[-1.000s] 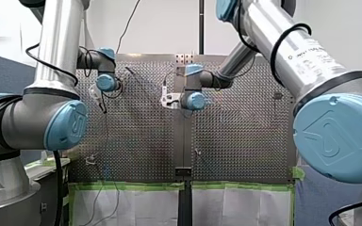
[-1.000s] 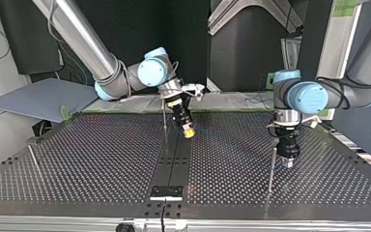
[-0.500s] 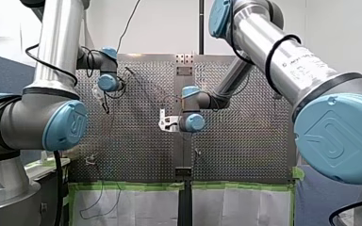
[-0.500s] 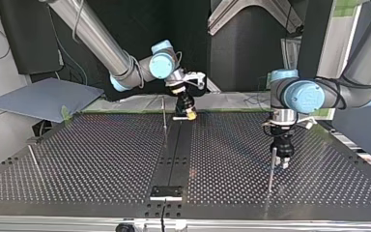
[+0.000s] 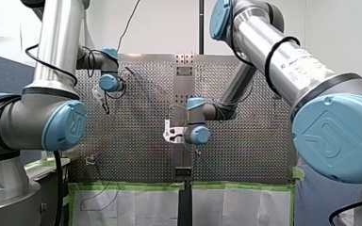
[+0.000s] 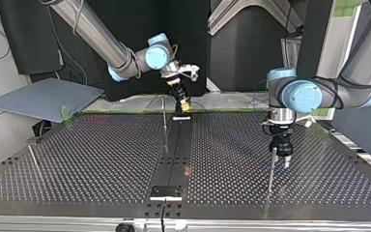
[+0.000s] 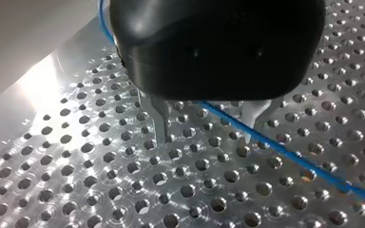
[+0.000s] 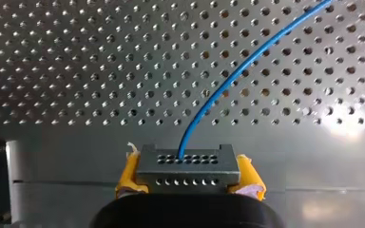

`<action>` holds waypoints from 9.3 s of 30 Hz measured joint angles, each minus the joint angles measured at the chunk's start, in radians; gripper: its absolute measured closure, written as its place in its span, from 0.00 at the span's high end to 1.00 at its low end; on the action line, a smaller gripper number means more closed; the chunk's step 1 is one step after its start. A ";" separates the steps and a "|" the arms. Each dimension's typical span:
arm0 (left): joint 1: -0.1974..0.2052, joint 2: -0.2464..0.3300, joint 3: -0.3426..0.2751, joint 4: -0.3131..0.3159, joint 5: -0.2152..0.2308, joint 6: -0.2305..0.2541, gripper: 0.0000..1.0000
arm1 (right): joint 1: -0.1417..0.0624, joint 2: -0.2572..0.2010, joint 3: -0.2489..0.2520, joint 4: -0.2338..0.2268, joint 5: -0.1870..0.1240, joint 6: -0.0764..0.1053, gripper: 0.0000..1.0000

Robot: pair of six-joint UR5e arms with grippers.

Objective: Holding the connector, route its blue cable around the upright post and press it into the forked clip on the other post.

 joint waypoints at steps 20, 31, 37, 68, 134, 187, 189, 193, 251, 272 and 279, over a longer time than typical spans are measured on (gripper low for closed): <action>-0.027 -0.052 0.021 -0.038 -0.031 0.010 0.80 | -0.002 0.133 0.123 -0.158 0.048 0.023 0.00; -0.029 -0.052 0.021 -0.035 -0.037 0.010 0.80 | -0.014 0.223 0.123 -0.197 0.066 0.023 0.00; -0.034 -0.053 0.021 -0.038 -0.036 0.015 0.80 | -0.021 0.279 0.123 -0.211 0.085 0.022 0.00; -0.044 -0.054 0.020 -0.045 -0.048 0.030 0.80 | -0.134 0.420 0.181 -0.383 0.106 0.002 0.00; -0.082 -0.060 0.020 -0.095 -0.100 0.041 0.80 | -0.262 0.096 0.616 -0.638 0.132 -0.082 0.00; -0.124 0.209 -0.095 -0.324 -0.283 0.175 0.80 | -0.289 0.097 0.568 -0.587 -0.057 -0.128 0.00; -0.124 0.230 -0.074 -0.345 -0.288 0.195 0.80 | -0.288 0.097 0.568 -0.587 -0.057 -0.128 0.00; -0.124 0.268 -0.036 -0.383 -0.292 0.223 0.80 | -0.288 0.097 0.568 -0.586 -0.057 -0.128 0.00; -0.108 0.297 0.199 -0.858 -0.134 0.376 1.00 | -0.276 0.097 0.547 -0.553 -0.057 -0.131 0.00; -0.117 0.299 0.206 -0.917 -0.107 0.370 1.00 | -0.273 0.097 0.547 -0.544 -0.055 -0.135 0.00; -0.123 0.301 0.206 -0.919 -0.110 0.369 1.00 | -0.271 0.097 0.547 -0.541 -0.055 -0.136 0.00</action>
